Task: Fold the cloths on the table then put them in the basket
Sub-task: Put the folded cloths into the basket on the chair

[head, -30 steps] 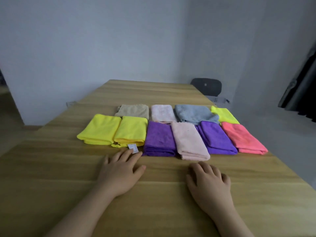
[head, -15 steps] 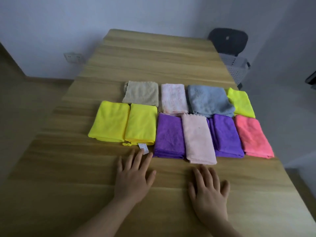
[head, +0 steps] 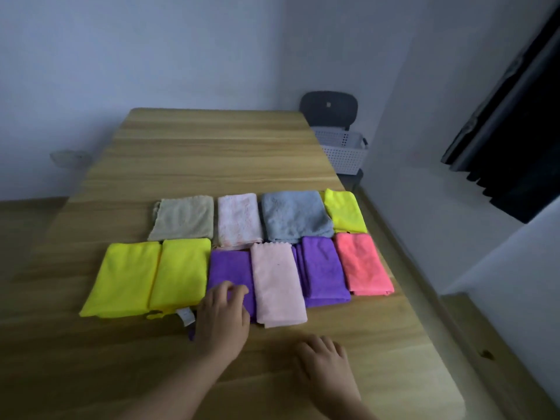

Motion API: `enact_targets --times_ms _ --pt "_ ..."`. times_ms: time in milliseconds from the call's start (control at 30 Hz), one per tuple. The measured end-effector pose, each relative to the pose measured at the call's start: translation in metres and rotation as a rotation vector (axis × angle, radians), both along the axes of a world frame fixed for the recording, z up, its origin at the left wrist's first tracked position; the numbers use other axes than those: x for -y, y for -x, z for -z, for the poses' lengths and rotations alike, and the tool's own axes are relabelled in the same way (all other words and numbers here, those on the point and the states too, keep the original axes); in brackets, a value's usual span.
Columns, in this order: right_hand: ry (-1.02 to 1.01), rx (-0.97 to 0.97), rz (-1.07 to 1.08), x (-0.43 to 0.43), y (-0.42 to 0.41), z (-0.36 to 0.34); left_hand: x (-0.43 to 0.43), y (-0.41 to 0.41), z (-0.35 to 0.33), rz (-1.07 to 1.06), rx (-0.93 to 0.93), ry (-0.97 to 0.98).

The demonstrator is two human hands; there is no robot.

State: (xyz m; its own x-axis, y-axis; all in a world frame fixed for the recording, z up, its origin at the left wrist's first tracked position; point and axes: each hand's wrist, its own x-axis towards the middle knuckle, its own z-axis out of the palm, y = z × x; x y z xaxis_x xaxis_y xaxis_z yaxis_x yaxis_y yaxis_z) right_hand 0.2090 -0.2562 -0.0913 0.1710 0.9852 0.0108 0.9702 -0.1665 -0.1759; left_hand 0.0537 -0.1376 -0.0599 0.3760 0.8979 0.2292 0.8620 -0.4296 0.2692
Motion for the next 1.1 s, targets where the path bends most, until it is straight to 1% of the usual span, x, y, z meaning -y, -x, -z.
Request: enact_targets --times_ms 100,167,233,300,333,400,467,533,567,600,700,767,833,933,967,1067,1100 --pt "-0.19 0.01 0.057 -0.012 -0.043 -0.007 -0.005 -0.055 0.005 0.134 -0.017 -0.058" --pt "-0.281 -0.061 0.135 -0.024 -0.075 -0.014 -0.01 -0.088 0.012 0.181 -0.031 -0.062" --pt "-0.308 -0.159 0.215 -0.035 -0.122 -0.016 -0.011 -0.13 0.02 0.173 -0.018 -0.051" --pt "-0.251 -0.293 0.336 -0.049 -0.167 -0.019 -0.011 -0.166 0.025 0.112 -0.015 0.004" --pt "-0.177 -0.353 0.401 -0.055 -0.184 -0.019 -0.01 -0.179 0.028 0.076 -0.016 0.018" --pt "-0.077 -0.424 0.461 -0.067 -0.211 -0.014 -0.011 -0.199 0.034 0.006 0.035 0.043" --pt "-0.023 -0.621 0.488 -0.082 -0.228 -0.012 -0.015 -0.21 0.04 -0.089 0.127 0.091" --pt "0.074 -0.876 0.498 -0.097 -0.233 -0.011 -0.02 -0.212 0.042 -0.276 0.202 0.197" --pt "0.126 -0.946 0.496 -0.102 -0.235 -0.009 -0.021 -0.215 0.041 -0.376 0.211 0.25" --pt "0.169 -0.961 0.493 -0.106 -0.235 -0.007 -0.023 -0.217 0.04 -0.437 0.176 0.304" --pt "0.234 -0.916 0.492 -0.113 -0.238 -0.001 -0.032 -0.221 0.033 -0.541 0.068 0.439" --pt "0.276 -0.913 0.489 -0.114 -0.241 0.001 -0.043 -0.221 0.026 -0.587 0.038 0.523" --pt "0.35 -0.881 0.47 -0.114 -0.246 -0.001 -0.049 -0.22 0.028 -0.606 0.084 0.624" --pt "0.408 -0.883 0.474 -0.116 -0.249 -0.001 -0.049 -0.214 0.036 -0.568 0.232 0.727" --pt "0.405 -0.901 0.487 -0.116 -0.249 -0.001 -0.048 -0.212 0.038 -0.552 0.225 0.742" --pt "0.333 -0.979 0.527 -0.112 -0.245 -0.001 -0.044 -0.213 0.035 -0.574 0.047 0.778" --pt "0.303 -1.01 0.547 -0.111 -0.246 -0.001 -0.042 -0.215 0.034 -0.582 0.035 0.776"
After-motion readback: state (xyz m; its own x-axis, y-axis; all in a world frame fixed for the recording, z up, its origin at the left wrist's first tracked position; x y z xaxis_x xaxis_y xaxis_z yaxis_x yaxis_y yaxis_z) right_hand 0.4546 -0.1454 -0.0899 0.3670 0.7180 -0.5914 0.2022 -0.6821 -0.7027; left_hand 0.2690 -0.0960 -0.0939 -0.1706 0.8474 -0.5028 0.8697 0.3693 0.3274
